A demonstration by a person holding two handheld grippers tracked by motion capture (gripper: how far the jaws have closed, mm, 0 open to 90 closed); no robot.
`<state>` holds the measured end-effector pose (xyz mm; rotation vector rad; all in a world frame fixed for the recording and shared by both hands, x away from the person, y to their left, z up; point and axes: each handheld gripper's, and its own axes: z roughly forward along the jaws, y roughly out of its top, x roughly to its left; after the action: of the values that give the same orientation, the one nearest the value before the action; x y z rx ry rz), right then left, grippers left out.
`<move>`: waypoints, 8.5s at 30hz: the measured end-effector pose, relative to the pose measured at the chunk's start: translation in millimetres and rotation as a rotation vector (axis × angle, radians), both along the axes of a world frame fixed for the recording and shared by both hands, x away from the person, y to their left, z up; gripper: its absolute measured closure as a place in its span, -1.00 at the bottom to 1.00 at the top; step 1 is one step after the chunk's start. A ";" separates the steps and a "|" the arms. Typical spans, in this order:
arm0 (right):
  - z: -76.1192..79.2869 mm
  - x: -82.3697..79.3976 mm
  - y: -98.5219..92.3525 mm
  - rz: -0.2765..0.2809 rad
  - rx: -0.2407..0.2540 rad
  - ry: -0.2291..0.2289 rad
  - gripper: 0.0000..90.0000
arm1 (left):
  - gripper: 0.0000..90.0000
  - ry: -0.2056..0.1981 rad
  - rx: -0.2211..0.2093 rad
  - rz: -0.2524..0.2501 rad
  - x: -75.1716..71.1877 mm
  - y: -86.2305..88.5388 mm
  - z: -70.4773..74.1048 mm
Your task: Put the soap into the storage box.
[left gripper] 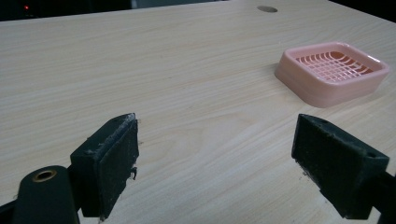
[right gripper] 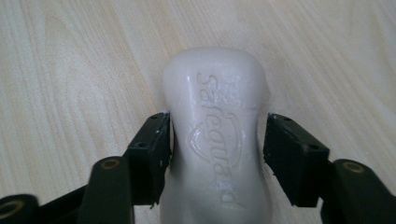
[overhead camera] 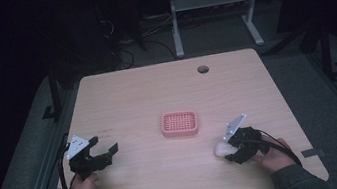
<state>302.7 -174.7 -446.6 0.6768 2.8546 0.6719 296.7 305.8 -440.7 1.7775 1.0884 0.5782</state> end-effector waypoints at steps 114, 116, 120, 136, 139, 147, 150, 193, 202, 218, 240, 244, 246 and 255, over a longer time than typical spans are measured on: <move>73.4 79.3 70.5 0.158 -0.004 0.055 0.08 | -0.69 0.023 0.061 0.015 2.4 -5.0 -0.4; 74.6 82.2 71.1 0.155 -0.005 0.054 0.08 | -0.69 0.023 0.061 0.016 2.5 -5.3 -0.6; 75.7 86.2 71.8 0.151 0.007 0.051 0.08 | -0.69 0.017 0.062 0.014 2.1 -6.1 0.6; 79.2 96.1 89.9 0.182 0.000 0.038 0.08 | -0.69 0.017 0.054 0.010 2.1 -7.3 0.7; 78.1 97.5 93.6 0.189 0.003 0.033 0.08 | -0.69 0.012 0.056 0.013 1.9 -7.8 1.5; 65.7 107.6 102.9 0.176 -0.026 0.058 0.08 | -0.69 0.008 0.060 0.007 2.6 -9.8 1.7; 60.9 109.5 108.7 0.184 -0.039 0.057 0.08 | -0.69 0.006 0.063 0.007 2.9 -10.3 2.2; 33.2 133.6 142.4 0.153 -0.094 0.053 0.08 | -0.69 0.009 0.069 0.005 2.7 -11.2 2.1; 32.0 136.2 144.0 0.153 -0.082 0.034 0.08 | -0.69 0.007 0.062 0.002 2.2 -12.5 1.8; 25.4 138.2 149.1 0.140 -0.099 0.034 0.08 | -0.69 0.015 0.048 0.006 1.7 -10.3 2.0; 35.1 138.5 130.1 0.088 -0.011 0.074 -0.01 | -0.69 0.022 0.035 0.006 2.5 -11.3 1.8; 36.7 137.9 127.4 0.083 0.007 0.082 -0.01 | -0.69 0.018 0.044 0.000 2.7 -12.0 1.4; 37.4 138.0 125.9 0.079 0.006 0.076 -0.01 | -0.69 0.016 0.046 0.003 2.8 -12.4 1.4; 35.3 135.7 119.1 0.064 0.010 0.075 -0.03 | -0.69 0.020 0.046 0.003 2.8 -12.8 1.6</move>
<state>438.3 -55.6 -411.2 0.6274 2.9555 0.6849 299.6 293.0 -439.1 1.8249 1.0999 0.5921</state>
